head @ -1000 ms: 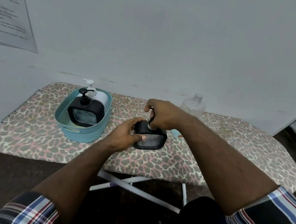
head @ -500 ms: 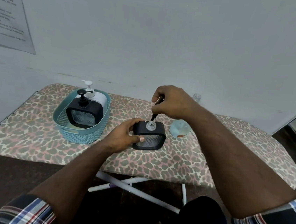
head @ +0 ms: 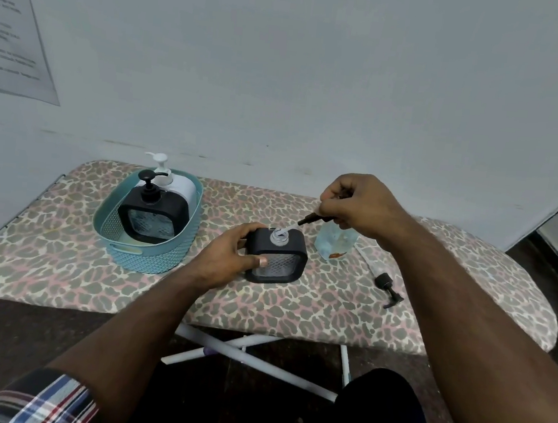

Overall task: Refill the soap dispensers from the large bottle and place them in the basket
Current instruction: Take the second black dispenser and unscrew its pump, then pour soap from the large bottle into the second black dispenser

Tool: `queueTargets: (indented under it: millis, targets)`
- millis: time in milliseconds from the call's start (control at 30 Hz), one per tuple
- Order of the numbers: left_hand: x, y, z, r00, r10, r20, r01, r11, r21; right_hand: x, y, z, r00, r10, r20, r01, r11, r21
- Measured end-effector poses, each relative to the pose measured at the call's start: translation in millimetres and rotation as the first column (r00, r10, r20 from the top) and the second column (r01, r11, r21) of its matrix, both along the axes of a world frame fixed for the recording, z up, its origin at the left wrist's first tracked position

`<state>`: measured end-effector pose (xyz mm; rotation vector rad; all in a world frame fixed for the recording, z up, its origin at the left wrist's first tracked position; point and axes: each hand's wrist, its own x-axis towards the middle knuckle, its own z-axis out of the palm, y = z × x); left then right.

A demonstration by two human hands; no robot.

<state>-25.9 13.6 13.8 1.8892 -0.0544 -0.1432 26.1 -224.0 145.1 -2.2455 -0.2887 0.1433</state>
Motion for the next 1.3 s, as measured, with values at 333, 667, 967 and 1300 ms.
queueTargets:
  millis: [333, 667, 967, 1300]
  targets:
    - [2, 0, -12, 0.997, 0.051, -0.059, -0.059, 0.987, -0.147, -13, -27, -68, 0.901, -0.280, -0.330, 0.408, 0.805, 0.430]
    - [8, 8, -6, 0.987, 0.156, -0.026, -0.158, 0.976, -0.149, -25, 15, -144, 0.848, -0.456, -0.268, 0.504, 0.851, 0.146]
    - [14, 12, -9, 0.985, 0.164, -0.043, -0.168, 0.977, -0.130, -17, 16, -153, 0.902, -0.384, -0.199, 0.379, 0.923, -0.063]
    - [15, 12, -11, 0.988, 0.137, -0.066, -0.143, 0.984, -0.108, -11, -20, -134, 0.820, -0.556, -0.135, 0.571, 0.809, 0.137]
